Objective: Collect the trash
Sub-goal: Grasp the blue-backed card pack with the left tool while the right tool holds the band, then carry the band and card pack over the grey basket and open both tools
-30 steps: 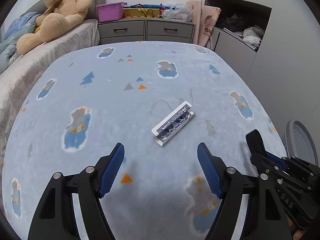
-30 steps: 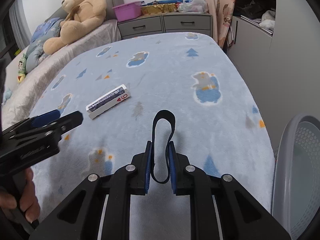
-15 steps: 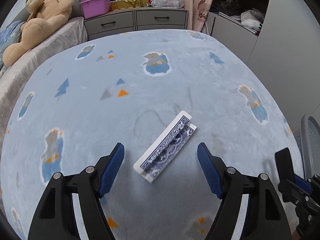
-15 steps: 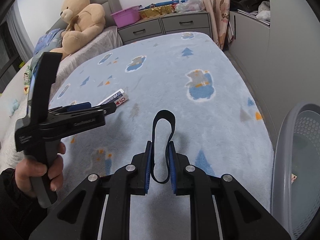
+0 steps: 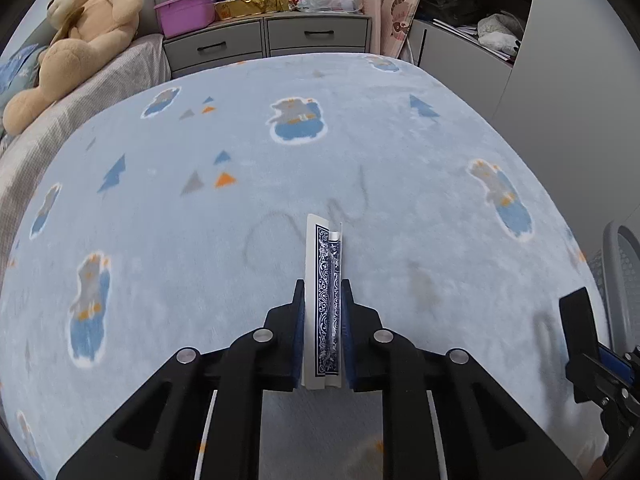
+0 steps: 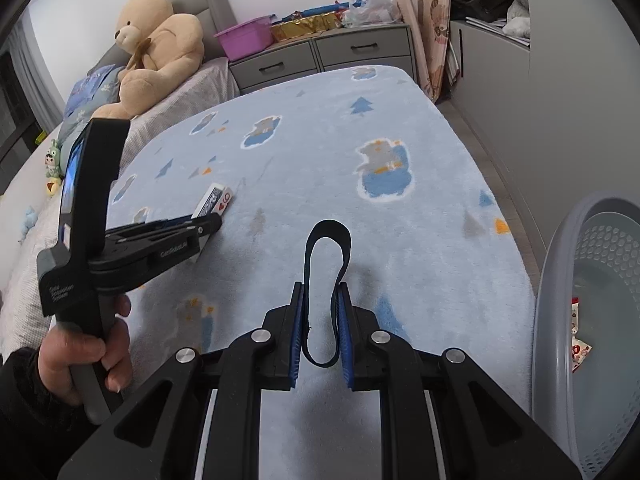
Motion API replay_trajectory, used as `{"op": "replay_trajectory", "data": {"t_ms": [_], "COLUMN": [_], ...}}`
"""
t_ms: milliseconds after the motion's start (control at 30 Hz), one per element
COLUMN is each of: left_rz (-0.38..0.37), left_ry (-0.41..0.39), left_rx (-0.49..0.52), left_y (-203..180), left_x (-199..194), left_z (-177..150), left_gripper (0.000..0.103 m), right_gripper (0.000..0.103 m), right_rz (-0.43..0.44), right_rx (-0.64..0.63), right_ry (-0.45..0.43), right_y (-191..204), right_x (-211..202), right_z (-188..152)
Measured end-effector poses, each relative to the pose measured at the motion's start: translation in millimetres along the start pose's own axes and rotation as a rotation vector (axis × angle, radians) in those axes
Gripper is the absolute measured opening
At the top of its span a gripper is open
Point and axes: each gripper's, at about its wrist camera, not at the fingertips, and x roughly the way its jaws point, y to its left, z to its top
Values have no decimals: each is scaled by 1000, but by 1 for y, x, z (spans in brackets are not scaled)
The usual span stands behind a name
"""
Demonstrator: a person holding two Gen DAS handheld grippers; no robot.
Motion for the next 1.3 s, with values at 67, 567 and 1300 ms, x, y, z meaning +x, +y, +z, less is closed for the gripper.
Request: {"op": "replay_trajectory", "data": {"t_ms": [67,567,1300], "left_rz": [-16,-59,-263], "left_ry": [2,-84,-95], "left_rx": [-18,45,238], "left_y": [-1,-65,-250], "left_x": [-7,-94,-127], "left_z": [-8,-68,-74], "left_gripper": [16,16,16], "right_gripper": [16,16,16], "right_rz": [-4,-63,-262], "right_rx": [1,35,230], "right_ry": [-2,-41,-129], "right_y": [-1,-25,-170], "right_x": [-3,-64,-174], "right_z": [-1,-31,-73]}}
